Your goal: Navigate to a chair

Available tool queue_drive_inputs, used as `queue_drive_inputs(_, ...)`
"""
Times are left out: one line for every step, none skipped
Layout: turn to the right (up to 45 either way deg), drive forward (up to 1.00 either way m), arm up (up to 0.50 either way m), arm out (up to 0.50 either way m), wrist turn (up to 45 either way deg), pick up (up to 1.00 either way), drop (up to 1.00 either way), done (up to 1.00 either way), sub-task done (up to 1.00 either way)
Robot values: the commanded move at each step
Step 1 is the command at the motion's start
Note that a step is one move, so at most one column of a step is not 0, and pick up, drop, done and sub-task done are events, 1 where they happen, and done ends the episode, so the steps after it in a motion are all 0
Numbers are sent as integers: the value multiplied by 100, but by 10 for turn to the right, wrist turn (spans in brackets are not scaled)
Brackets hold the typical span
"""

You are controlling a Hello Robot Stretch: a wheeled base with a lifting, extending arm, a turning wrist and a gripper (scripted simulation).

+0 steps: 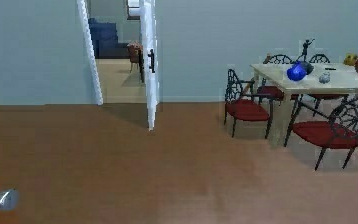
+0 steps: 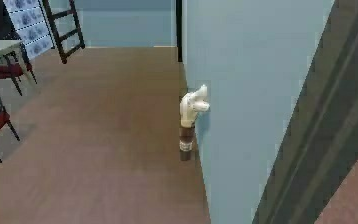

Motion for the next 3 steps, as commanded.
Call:
queue_drive_inputs(450, 0, 0, 0, 0, 0, 0, 0, 0)
queue_drive_inputs(0, 100, 0, 0, 0, 0, 0, 0, 0)
queue_drive_inputs(30, 0, 0, 0, 0, 0, 0, 0, 0)
